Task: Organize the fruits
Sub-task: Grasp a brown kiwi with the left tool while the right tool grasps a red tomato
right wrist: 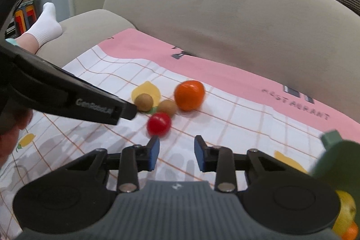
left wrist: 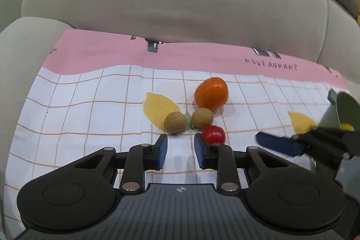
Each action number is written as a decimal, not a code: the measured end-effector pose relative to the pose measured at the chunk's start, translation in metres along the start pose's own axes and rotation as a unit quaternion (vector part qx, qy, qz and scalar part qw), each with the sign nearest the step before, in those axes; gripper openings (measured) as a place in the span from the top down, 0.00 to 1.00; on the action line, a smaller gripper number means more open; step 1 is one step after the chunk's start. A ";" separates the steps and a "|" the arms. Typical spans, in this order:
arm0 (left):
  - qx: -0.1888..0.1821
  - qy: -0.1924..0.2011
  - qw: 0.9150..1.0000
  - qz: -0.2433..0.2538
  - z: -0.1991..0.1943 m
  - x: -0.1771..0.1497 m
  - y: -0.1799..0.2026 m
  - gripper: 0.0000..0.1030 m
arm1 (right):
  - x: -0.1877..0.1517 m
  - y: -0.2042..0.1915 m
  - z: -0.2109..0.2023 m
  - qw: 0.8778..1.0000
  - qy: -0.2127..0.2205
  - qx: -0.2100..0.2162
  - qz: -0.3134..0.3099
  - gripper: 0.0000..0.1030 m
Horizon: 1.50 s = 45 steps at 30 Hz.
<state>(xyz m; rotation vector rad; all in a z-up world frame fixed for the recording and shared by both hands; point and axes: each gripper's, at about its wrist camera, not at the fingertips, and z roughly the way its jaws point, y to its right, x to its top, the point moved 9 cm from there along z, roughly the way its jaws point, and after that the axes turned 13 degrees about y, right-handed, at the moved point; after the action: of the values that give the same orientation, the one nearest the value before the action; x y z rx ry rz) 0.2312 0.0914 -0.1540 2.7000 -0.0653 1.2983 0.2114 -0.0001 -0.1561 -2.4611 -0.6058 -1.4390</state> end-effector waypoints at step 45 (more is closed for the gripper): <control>0.013 0.038 0.999 0.016 0.032 -0.002 -0.006 0.70 | -0.010 0.009 0.018 0.999 -0.009 -0.030 -0.006 0.73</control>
<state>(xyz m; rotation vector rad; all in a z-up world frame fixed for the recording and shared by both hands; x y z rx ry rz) 0.2548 0.0928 -0.1758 2.6786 -0.0837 1.4175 0.2247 -0.0032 -0.1735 -2.5222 -0.5900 -1.4629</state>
